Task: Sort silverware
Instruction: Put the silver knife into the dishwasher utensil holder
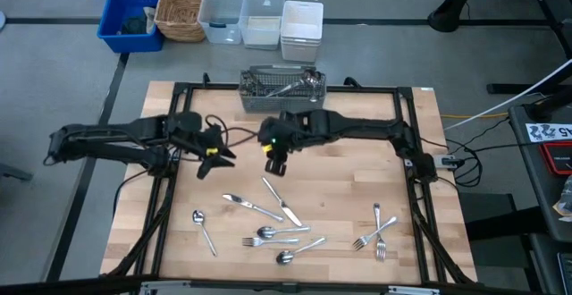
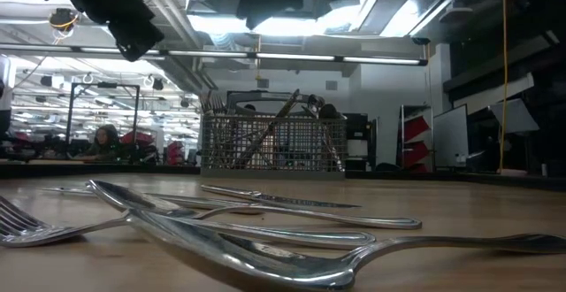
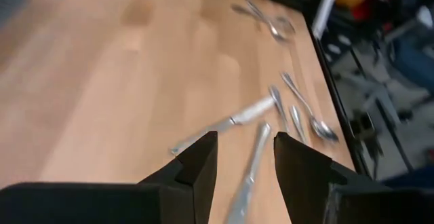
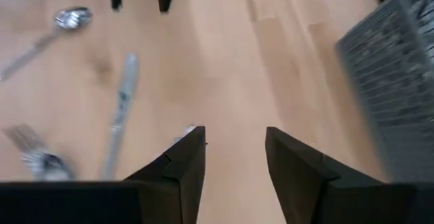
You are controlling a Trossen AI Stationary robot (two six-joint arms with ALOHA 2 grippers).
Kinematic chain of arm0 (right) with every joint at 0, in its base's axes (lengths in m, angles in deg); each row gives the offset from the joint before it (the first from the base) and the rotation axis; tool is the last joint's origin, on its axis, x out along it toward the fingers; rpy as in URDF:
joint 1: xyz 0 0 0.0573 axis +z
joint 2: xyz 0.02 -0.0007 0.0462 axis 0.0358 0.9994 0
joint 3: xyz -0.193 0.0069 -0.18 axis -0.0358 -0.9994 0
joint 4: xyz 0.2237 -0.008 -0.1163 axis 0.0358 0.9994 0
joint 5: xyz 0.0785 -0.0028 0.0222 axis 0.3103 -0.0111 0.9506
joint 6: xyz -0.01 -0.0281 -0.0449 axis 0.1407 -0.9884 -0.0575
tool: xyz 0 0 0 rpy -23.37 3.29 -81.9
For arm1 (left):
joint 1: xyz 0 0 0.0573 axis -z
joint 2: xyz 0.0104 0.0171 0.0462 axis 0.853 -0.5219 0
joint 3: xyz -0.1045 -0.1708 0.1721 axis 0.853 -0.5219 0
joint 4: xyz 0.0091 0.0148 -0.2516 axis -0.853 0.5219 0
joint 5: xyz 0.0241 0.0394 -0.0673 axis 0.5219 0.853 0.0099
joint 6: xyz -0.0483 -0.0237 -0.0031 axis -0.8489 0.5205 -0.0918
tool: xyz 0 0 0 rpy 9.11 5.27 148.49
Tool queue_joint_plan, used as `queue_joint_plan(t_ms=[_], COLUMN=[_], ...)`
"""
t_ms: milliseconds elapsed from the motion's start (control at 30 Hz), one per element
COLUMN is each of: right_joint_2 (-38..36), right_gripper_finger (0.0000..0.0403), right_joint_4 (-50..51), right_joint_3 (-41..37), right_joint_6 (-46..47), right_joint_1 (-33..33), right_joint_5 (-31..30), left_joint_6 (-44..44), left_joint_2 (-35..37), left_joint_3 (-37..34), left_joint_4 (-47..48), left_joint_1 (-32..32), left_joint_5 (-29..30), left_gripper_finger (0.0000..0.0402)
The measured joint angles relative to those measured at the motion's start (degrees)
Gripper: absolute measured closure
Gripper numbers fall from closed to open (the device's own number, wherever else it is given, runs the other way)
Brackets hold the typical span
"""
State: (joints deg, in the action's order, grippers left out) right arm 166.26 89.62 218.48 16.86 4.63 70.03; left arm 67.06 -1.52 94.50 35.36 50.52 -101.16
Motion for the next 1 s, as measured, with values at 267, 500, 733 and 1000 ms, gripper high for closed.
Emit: queue_joint_plan(t_ms=[267, 500, 733, 1000], right_joint_2=[0.07, 0.07, 0.07, 0.07], right_gripper_finger=[0.0247, 0.0247, 0.0247, 0.0247], right_joint_4=[0.00, -0.04, 0.02, 0.04], right_joint_3=[0.00, 0.00, 0.00, 0.00], right_joint_6=[12.71, 16.81, 18.94, 24.98], right_joint_1=[6.17, 9.72, 11.77, 14.22], right_joint_5=[-0.17, -0.39, -0.54, 3.55], left_joint_6=[7.36, 13.15, 14.77, 16.25], left_joint_2=[-5.34, -13.93, -24.27, -35.20], left_joint_3=[0.00, 0.00, 0.00, 0.00], left_joint_4=[-0.12, -0.39, -4.10, -20.18], left_joint_1=[9.64, 17.15, 21.97, 25.95], left_joint_5=[0.11, 4.89, 11.05, 16.09], left_gripper_finger=[0.0270, 0.0270, 0.0270, 0.0270])
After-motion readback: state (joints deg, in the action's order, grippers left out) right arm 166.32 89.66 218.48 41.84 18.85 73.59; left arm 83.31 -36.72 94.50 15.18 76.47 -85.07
